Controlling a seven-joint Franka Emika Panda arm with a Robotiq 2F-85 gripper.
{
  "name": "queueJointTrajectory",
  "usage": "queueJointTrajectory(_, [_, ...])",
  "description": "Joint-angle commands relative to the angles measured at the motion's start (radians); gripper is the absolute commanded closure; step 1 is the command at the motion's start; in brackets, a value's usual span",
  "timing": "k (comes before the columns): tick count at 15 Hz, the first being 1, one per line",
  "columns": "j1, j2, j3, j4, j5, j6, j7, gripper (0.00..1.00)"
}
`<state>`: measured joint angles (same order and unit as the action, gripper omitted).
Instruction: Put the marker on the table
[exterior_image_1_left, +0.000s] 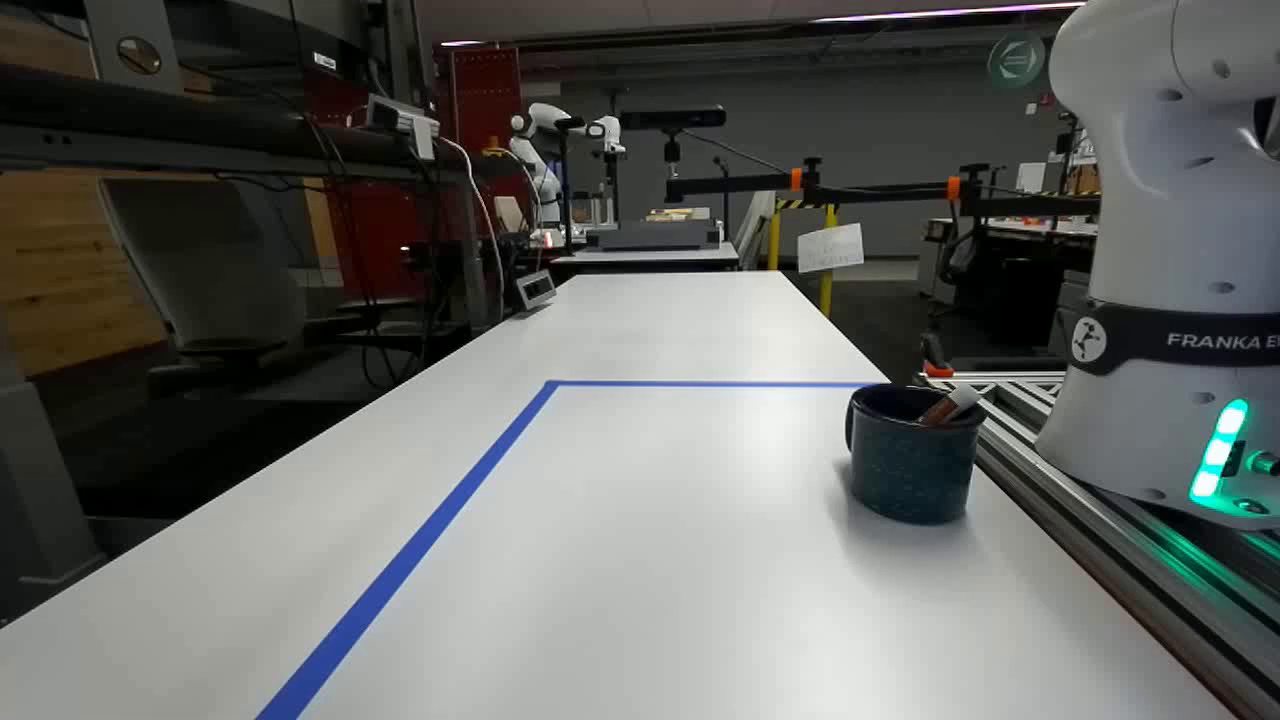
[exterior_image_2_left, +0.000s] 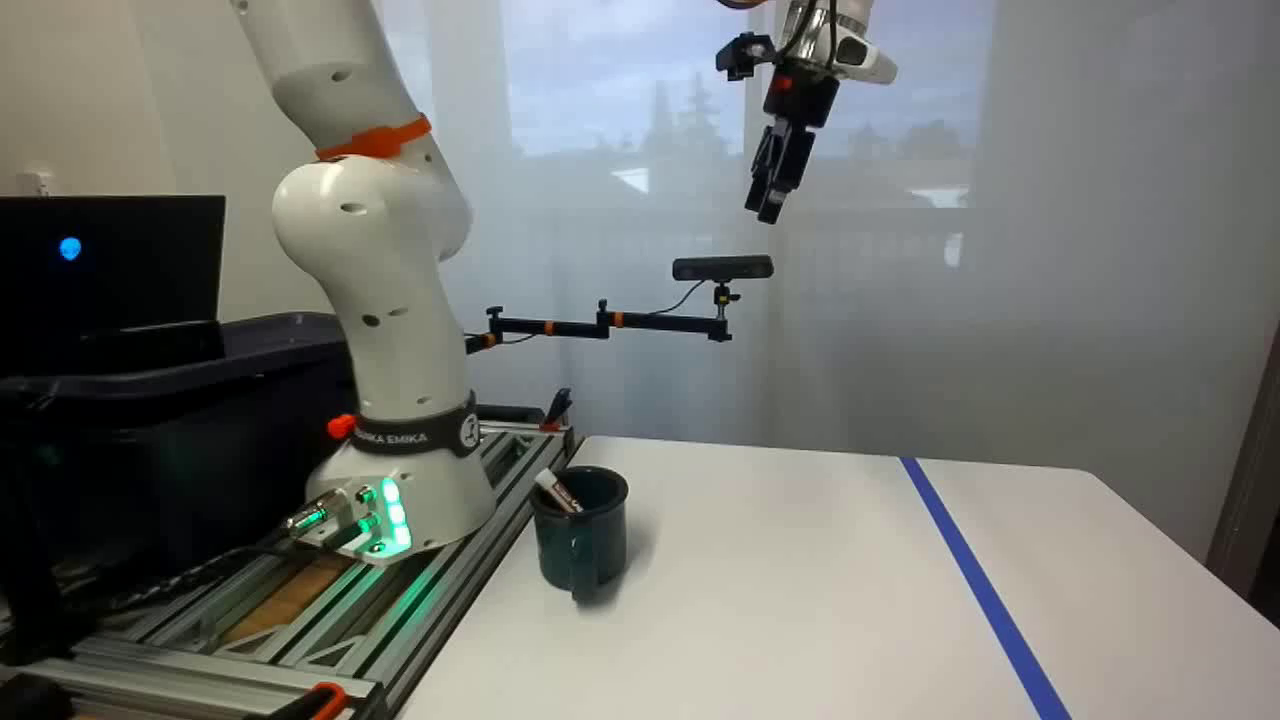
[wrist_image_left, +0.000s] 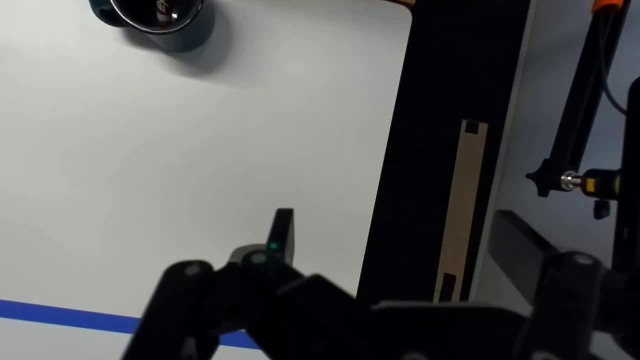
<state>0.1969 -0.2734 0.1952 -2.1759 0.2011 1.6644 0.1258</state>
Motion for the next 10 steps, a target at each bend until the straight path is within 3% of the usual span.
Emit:
queueJointTrajectory(1, [-0.004, 0.001, 0.004, 0.002, 0.001, -0.002, -0.001, 0.00])
queueJointTrajectory(7, [-0.004, 0.001, 0.004, 0.003, 0.001, -0.002, -0.001, 0.00])
queueJointTrajectory(10, [-0.025, -0.021, -0.017, -0.062, 0.091, 0.066, 0.081, 0.00])
